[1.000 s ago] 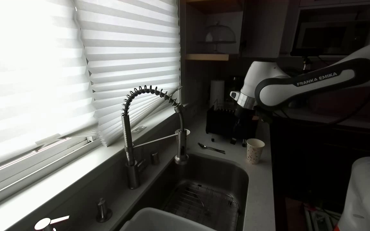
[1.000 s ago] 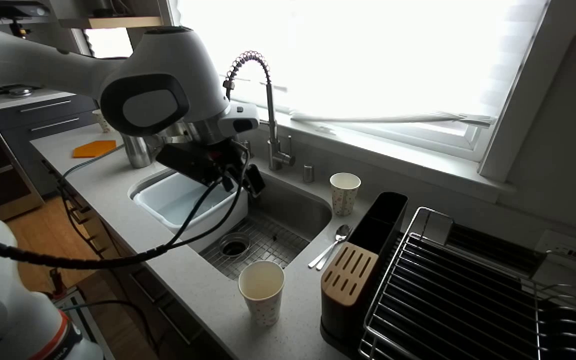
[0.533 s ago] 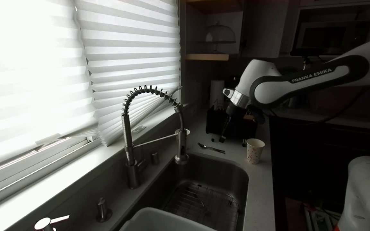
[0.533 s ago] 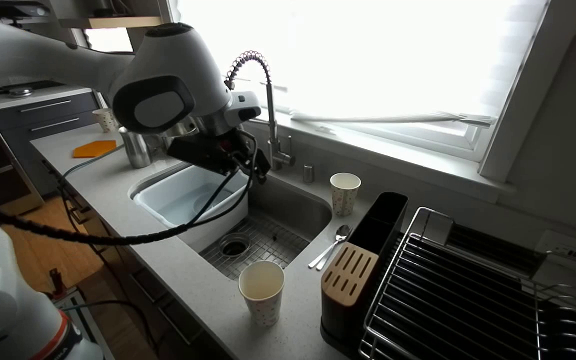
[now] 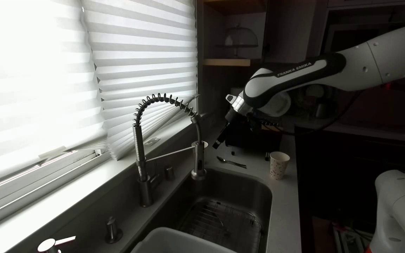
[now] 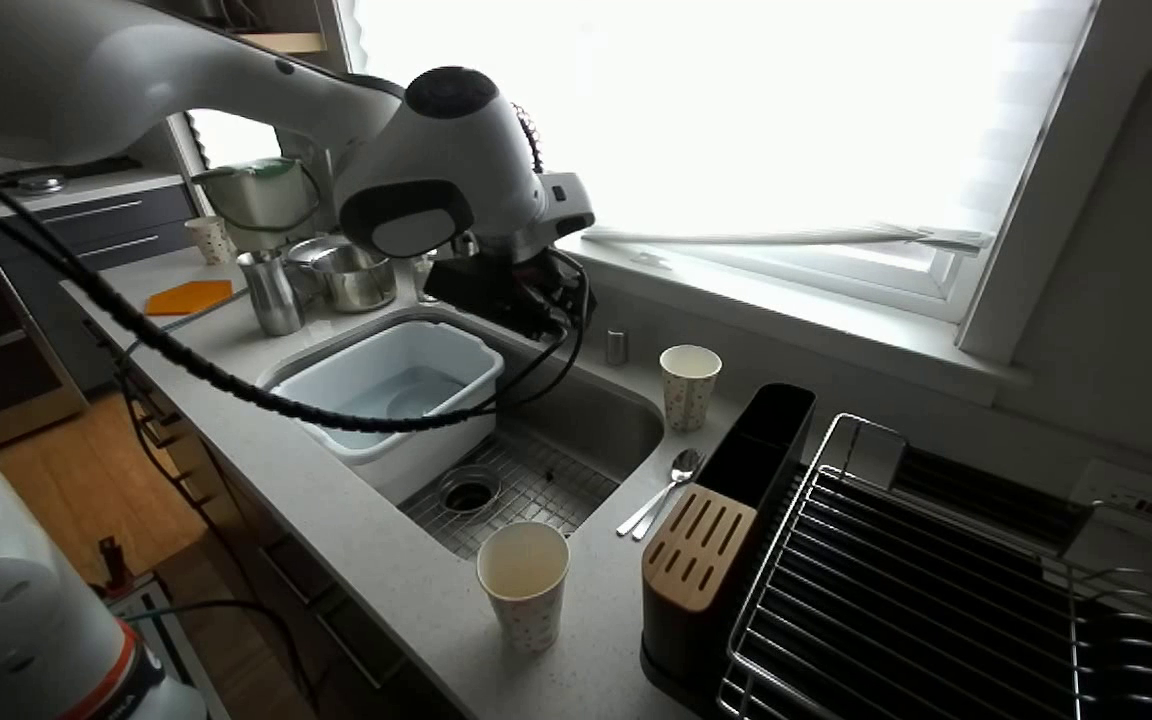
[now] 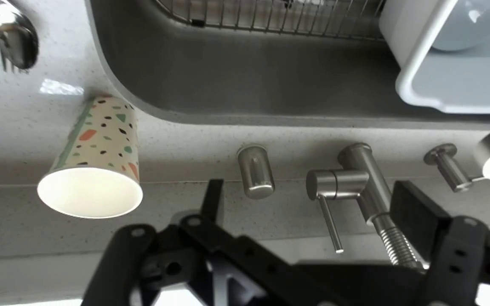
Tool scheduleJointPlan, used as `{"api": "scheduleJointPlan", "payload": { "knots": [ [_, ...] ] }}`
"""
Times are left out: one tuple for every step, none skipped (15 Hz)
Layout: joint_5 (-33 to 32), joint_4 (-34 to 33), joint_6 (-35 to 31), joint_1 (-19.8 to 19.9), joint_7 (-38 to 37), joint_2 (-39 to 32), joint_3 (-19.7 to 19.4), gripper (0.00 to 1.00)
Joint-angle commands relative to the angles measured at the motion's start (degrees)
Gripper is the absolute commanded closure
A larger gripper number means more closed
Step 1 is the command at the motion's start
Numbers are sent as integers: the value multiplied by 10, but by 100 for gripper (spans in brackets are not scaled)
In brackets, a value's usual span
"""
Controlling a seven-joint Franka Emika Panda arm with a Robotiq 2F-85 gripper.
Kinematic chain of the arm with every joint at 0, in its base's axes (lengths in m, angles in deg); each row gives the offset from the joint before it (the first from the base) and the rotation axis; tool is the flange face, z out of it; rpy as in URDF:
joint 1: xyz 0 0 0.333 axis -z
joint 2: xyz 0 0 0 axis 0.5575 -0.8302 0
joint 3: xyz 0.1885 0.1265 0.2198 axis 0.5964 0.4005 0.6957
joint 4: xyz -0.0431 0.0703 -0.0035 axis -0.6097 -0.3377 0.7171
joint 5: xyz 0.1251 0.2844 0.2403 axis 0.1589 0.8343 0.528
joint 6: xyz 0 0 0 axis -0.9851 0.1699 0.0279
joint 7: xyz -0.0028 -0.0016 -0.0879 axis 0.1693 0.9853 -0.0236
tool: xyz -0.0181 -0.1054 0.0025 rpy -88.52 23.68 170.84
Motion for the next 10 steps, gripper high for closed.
{"api": "scheduleJointPlan", "payload": {
  "knots": [
    [85, -91, 31, 11, 50, -93, 18, 0],
    [95, -111, 30, 22, 53, -114, 30, 0],
    [105, -133, 38, 32, 60, -135, 41, 0],
    [108, -155, 41, 43, 56, -157, 54, 0],
    [113, -174, 48, 54, 62, -175, 66, 0],
    [116, -193, 52, 65, 61, -195, 80, 0],
    [119, -215, 58, 77, 64, -213, 94, 0],
    [126, -234, 64, 89, 73, -230, 109, 0],
    [132, -251, 73, 100, 86, -244, 123, 0],
    [139, -271, 94, 114, 101, -258, 136, 0]
  ]
}}
